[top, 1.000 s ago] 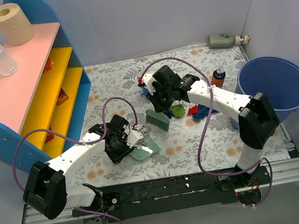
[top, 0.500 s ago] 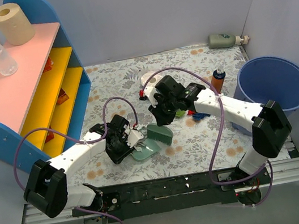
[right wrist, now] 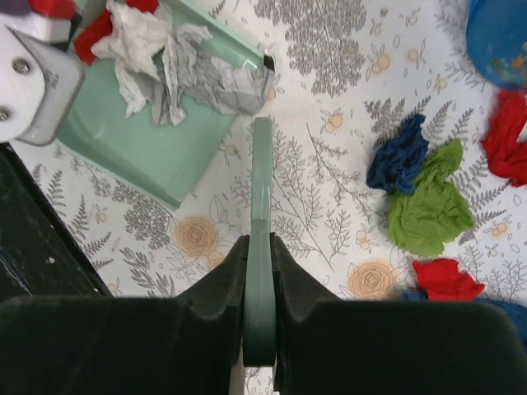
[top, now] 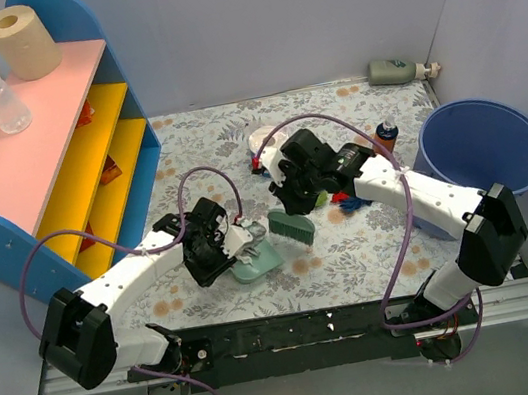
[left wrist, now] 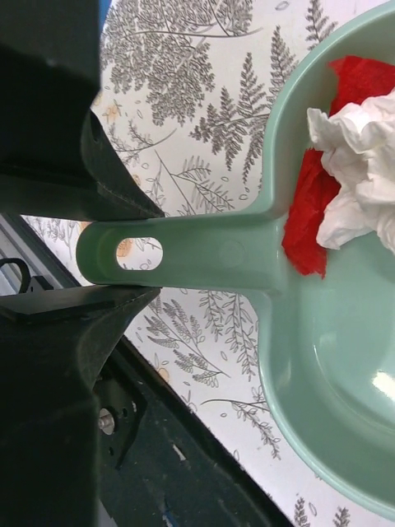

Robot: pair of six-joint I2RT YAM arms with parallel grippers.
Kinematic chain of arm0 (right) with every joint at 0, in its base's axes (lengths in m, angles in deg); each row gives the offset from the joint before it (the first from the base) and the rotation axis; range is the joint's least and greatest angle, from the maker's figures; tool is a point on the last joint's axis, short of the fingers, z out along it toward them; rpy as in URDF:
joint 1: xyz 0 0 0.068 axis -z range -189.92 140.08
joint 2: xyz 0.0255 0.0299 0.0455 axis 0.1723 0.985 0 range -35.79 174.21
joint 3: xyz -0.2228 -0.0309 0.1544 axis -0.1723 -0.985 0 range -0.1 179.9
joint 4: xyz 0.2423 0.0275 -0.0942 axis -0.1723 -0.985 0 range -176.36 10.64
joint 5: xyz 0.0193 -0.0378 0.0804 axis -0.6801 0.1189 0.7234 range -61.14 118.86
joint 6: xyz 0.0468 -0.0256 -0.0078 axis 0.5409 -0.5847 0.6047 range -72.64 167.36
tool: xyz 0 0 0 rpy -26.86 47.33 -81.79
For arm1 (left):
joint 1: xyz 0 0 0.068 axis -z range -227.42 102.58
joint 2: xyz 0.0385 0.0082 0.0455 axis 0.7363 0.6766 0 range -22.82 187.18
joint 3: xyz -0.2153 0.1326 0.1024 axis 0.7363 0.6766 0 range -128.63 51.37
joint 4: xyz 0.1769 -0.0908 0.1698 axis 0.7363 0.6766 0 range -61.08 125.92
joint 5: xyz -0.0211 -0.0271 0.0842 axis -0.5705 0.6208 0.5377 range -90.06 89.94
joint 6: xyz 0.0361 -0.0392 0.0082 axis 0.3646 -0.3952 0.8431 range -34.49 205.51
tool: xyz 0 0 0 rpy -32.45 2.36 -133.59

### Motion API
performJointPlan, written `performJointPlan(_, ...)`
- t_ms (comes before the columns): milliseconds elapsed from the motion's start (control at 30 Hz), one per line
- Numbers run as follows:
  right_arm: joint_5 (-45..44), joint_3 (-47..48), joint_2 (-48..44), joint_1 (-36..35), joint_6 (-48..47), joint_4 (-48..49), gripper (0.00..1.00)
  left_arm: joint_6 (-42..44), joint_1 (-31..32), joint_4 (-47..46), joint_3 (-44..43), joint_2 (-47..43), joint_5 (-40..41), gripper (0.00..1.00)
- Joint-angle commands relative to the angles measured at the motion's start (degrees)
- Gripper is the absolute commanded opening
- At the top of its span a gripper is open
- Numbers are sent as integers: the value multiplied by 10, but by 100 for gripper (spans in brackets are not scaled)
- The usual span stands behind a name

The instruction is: Sweep away the paper scraps from the table

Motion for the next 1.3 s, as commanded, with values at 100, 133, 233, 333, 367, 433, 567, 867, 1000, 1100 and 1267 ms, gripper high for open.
performJointPlan(100,63,94,22,3,21,39,1,18,-2,45,-15,-34,-19,0)
performJointPlan(133,67,101,31,3,24,40,1,18,-2,43,-12,-32,-24,0)
performJointPlan(233,77,123,72,3,23,37,1,10,-2,40,-11,-23,-29,0)
performJointPlan(333,80,117,99,2,21,34,1,8,-2,29,-8,-20,-29,0)
performJointPlan(367,81,112,105,2,23,34,1,8,-1,27,-6,-19,-26,0)
performJointPlan(433,79,87,103,3,33,33,1,10,-2,25,-4,-19,-24,0)
performJointPlan(567,42,27,71,3,44,33,1,9,-2,24,-3,-20,-21,0)
performJointPlan(867,21,-14,2,17,39,22,1,4,-2,20,20,-26,-20,0)
performJointPlan(1000,58,4,-11,16,34,34,1,5,-1,5,25,-22,-17,0)
performJointPlan(1100,103,23,-3,16,27,42,1,6,-2,-11,24,-4,-18,0)
performJointPlan(1267,45,69,11,16,17,20,1,15,-2,-29,12,20,-15,0)
